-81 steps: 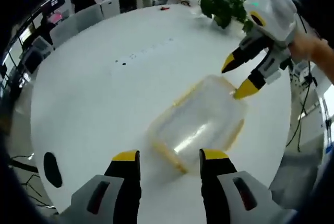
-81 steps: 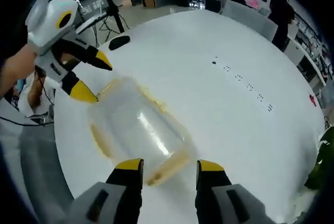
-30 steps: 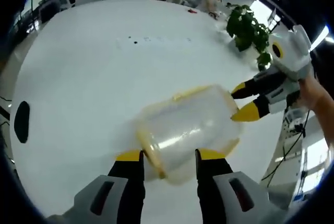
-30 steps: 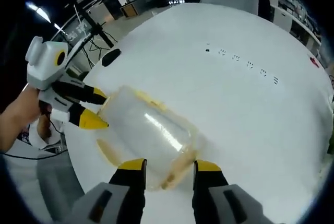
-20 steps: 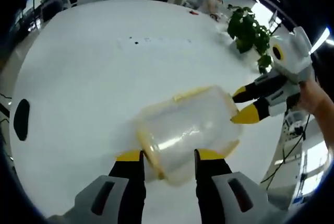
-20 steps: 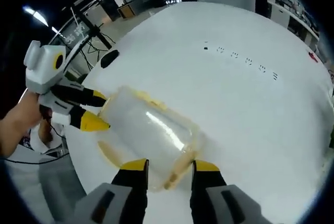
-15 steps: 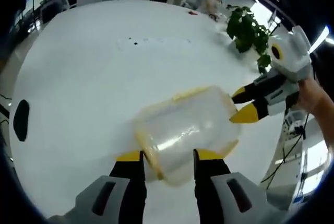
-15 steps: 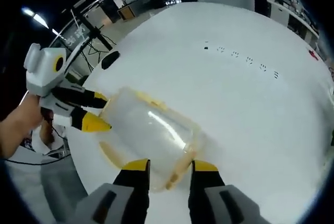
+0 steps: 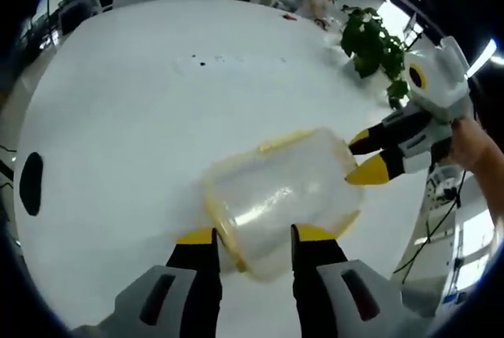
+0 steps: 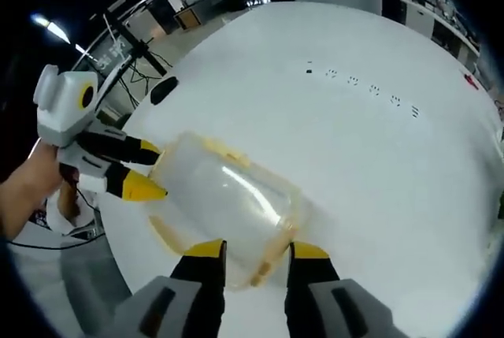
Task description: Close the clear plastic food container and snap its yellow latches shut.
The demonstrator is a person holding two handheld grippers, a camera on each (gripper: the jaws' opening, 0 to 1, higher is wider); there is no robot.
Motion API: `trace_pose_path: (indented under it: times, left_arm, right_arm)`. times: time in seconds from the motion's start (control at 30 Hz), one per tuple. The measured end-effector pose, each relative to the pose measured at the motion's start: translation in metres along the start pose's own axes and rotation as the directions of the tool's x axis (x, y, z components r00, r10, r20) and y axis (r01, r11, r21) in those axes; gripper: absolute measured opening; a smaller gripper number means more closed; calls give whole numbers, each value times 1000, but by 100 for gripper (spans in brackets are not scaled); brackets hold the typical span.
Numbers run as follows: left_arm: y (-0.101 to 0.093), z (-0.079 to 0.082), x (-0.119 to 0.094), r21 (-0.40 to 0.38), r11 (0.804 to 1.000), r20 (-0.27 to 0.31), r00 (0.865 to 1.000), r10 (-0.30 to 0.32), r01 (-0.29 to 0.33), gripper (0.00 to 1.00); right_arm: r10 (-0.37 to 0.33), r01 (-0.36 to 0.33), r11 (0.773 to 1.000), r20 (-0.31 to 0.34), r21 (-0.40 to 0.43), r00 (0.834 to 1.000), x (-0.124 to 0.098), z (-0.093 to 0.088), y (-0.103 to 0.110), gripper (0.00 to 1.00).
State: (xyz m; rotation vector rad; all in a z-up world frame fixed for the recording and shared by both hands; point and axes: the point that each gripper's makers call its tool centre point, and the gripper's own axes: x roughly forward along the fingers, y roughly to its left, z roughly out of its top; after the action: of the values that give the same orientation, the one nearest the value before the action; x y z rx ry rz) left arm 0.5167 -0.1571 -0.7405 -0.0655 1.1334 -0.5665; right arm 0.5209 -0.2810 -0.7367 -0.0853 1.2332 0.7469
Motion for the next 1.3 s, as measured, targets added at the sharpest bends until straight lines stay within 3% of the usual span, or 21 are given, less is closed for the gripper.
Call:
trace_pose_path:
  times: [0.97,1.03,1.1,1.3]
  left_arm:
    - [2,6,-3,-32,999,15,999,-36,37,33]
    - [2,6,-3,-12,999,12,999,-41,42,33]
    - [2,7,-4,23,999,12,999,-40,39,34]
    - [1,6,-6,37,998,9,999,-50,50,37]
  right_arm:
    - [3,-3,1000,3,14,1000,-1,2,-2,29]
    - [-4,5,999,14,-37,1000,-1,3,-3,30]
    - [-6,6,999,4,-34,1000,-1,2,-1,30]
    - [-9,7,995,-16,-98,1000,-2,-1,1,30]
